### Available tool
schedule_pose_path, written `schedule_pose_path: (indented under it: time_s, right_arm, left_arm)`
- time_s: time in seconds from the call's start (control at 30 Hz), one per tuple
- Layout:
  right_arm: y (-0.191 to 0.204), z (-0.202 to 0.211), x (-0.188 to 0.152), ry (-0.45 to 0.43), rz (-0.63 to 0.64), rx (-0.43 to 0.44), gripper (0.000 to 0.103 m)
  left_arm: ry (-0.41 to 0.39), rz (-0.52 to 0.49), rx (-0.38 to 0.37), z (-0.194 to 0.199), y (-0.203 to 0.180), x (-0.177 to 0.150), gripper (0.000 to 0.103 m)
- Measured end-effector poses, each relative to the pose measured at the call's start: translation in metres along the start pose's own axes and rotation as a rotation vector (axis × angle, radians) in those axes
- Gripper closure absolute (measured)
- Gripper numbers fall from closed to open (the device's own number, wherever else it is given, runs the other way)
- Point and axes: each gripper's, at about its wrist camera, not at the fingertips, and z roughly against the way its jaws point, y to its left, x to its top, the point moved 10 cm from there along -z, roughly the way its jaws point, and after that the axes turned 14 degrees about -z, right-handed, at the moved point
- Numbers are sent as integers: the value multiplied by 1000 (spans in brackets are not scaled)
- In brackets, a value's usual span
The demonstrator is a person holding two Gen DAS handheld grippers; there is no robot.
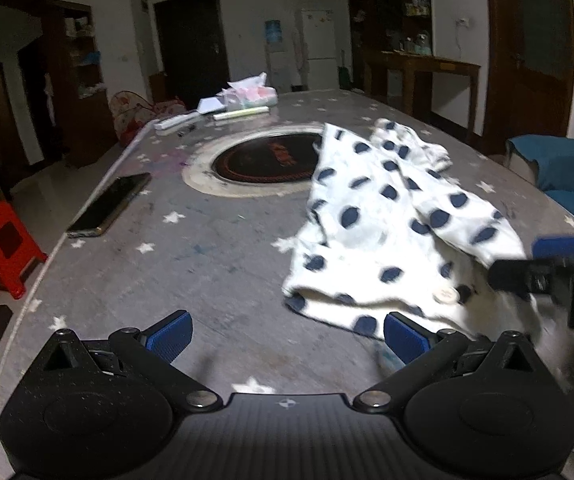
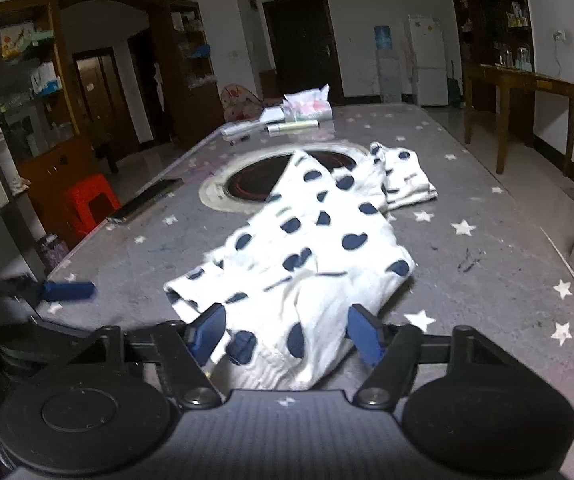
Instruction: Fold clothes
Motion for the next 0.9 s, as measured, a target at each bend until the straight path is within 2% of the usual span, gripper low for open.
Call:
schedule_pose_path:
  time_s: [0.1, 0.23, 0.33, 0.5, 0.57, 0.6, 0.73, 0.77, 0.83, 0.9]
  right_arm:
    - [-7, -4, -3, 17, -26, -4, 47]
    - [-15, -5, -2, 17, -42, -18, 51]
    - [-19, -4, -2, 19, -53, -19, 58]
    - [-29, -5, -3, 32, -74, -27, 69]
    - [-36, -5, -3, 33, -94, -32, 74]
    - [-40, -5, -3, 33, -102, -34, 77]
    - [-49, -2, -3, 33, -118, -39, 83]
    - [-50, -1, -3, 34, -121, -37, 84]
    - [-51, 1, -3, 40, -119, -25, 86]
    - [-49, 3, -4, 51, -115, -2, 88]
  left_arm:
    - [-6, 14, 3, -5, 9, 6, 0]
    - [-11, 23, -13, -16, 14, 16, 1]
    - [-1, 17, -43, -31, 12, 22, 8]
    - [59, 42, -144, -61, 4, 27, 21]
    - [87, 40, -168, -71, 0, 25, 32]
    - [89, 39, -186, -74, -3, 25, 33]
    - [66, 43, -252, -70, -9, 28, 72]
    - [62, 45, -261, -67, -10, 28, 78]
    - [50, 39, -258, -60, -12, 27, 86]
    - [41, 40, -248, -50, -10, 25, 90]
